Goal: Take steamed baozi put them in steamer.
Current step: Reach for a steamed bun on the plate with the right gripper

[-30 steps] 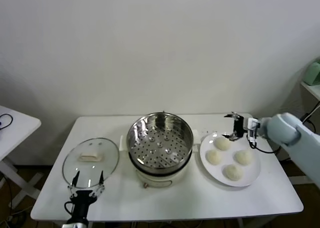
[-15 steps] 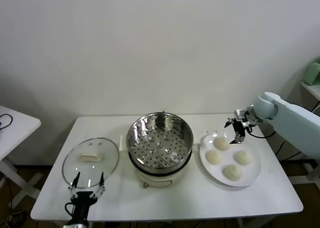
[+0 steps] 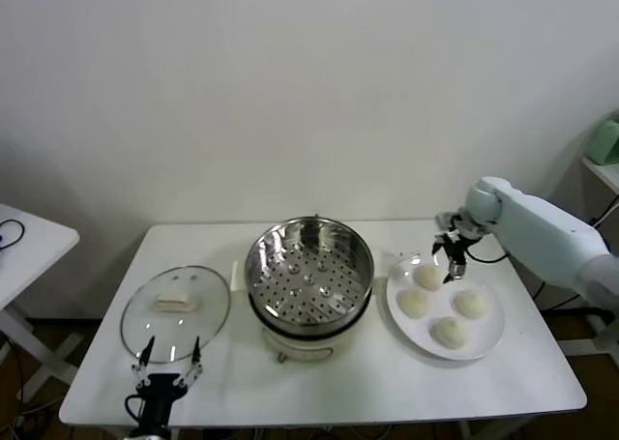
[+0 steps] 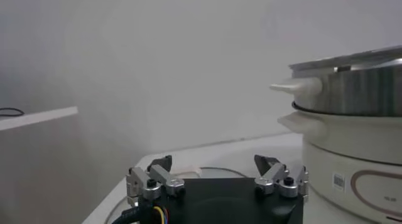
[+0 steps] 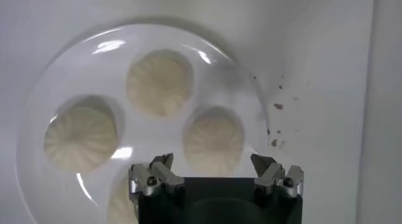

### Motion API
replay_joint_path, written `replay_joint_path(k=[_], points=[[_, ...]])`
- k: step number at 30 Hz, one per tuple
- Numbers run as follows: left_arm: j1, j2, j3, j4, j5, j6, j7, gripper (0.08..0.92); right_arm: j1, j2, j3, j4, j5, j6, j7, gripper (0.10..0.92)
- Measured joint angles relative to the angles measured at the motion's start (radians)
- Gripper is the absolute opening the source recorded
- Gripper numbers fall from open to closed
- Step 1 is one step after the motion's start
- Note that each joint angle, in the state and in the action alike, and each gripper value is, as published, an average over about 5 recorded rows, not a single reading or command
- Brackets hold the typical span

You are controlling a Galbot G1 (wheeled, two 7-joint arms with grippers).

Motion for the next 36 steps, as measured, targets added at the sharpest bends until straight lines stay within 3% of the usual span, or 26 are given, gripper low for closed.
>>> replay_joint_path(k=[7,15,28,36], points=[[-0.001,0.003,-0.003,0.012,0.004,-0.01,0.0,0.823,-0.023,0.043,0.016,-0.062,-0.041,0.012,-0.001,0.815],[-0.005,0.003,-0.003,0.021,0.007,-0.015,-0.002,0.823,-0.029,0.068,0.027,-0.102,-0.078,0.032,0.01,0.709],[0.0,0.0,-0.001,0.034,0.018,-0.036,-0.006,0.823,-0.017,0.083,0.027,-0.114,-0.092,0.064,0.031,0.634],[0.005,-0.002,0.0,0.038,0.022,-0.048,-0.007,0.823,-0.015,0.08,0.027,-0.11,-0.082,0.073,0.032,0.49]])
